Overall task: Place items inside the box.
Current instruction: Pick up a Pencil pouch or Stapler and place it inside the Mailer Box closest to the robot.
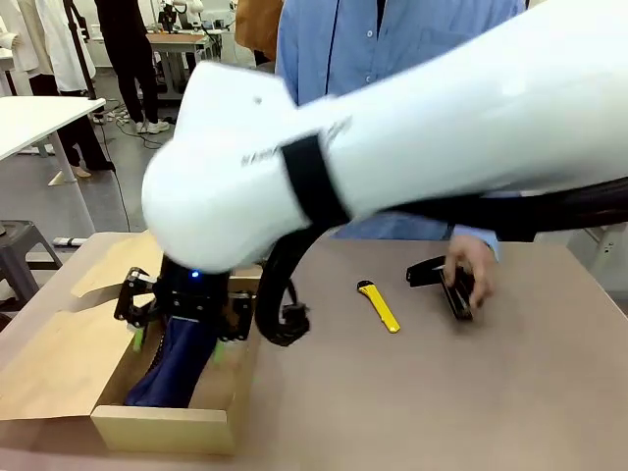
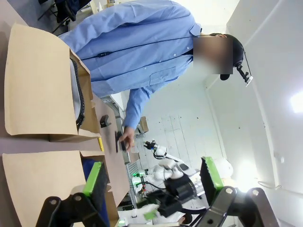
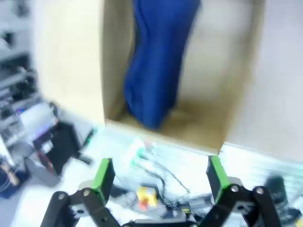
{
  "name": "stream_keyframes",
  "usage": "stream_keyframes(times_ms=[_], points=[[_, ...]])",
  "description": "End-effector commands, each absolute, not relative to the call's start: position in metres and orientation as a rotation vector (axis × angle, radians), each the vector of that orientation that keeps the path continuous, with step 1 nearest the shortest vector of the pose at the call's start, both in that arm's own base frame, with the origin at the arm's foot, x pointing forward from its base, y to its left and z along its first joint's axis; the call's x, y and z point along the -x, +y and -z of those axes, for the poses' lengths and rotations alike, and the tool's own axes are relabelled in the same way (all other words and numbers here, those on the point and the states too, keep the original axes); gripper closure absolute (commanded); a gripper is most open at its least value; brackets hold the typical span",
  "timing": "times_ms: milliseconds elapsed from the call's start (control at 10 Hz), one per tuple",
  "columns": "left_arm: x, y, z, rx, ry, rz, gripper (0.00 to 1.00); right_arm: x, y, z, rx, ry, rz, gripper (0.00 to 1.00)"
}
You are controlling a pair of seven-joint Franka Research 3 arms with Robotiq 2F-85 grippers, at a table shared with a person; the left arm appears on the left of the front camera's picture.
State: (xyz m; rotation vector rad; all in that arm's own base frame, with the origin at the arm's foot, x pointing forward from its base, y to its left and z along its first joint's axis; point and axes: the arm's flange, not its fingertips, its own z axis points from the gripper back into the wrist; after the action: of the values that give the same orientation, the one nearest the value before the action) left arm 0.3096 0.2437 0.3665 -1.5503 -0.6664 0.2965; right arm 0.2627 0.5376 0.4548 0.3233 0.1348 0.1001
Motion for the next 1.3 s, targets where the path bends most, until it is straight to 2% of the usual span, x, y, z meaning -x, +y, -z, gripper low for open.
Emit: stream_keyframes(times_ms=[0,200,400,500,800,900,1000,1200], points=[[-0.309,0.243,-0.368,1.56,-0.676,-0.281,0.0,-0.242,0.474,-0.465,-0.239,0.287,-0.19,0.0],[-0.309,0.243,-0.368,1.56,-0.676,-0.281,0.0,-0.23,0.425,-0.45,-0.055,0.287,-0.09,0.0],[-0.309,0.243,-0.368,1.56,-0.676,-0.281,0.0,-0.231,0.382,-0.438,0.037,0.151,0.119,0.0],[-0.309,0.243,-0.368,1.56,-0.676,-0.281,0.0,-0.229,0.421,-0.445,-0.049,0.296,-0.075,0.0],[-0.309,0.243,-0.368,1.56,-0.676,-0.281,0.0,-0.23,0.397,-0.438,-0.006,0.253,-0.019,0.0],[-0.309,0.243,-0.368,1.56,-0.676,-0.281,0.0,-0.248,0.374,-0.448,-0.221,0.308,0.032,0.0],[-0.309,0.243,-0.368,1.56,-0.676,-0.281,0.0,-0.259,0.323,-0.469,-0.387,0.288,0.085,0.0],[-0.309,0.243,-0.368,1.56,-0.676,-0.281,0.0,-0.264,0.194,-0.485,-0.659,0.275,0.205,0.0]])
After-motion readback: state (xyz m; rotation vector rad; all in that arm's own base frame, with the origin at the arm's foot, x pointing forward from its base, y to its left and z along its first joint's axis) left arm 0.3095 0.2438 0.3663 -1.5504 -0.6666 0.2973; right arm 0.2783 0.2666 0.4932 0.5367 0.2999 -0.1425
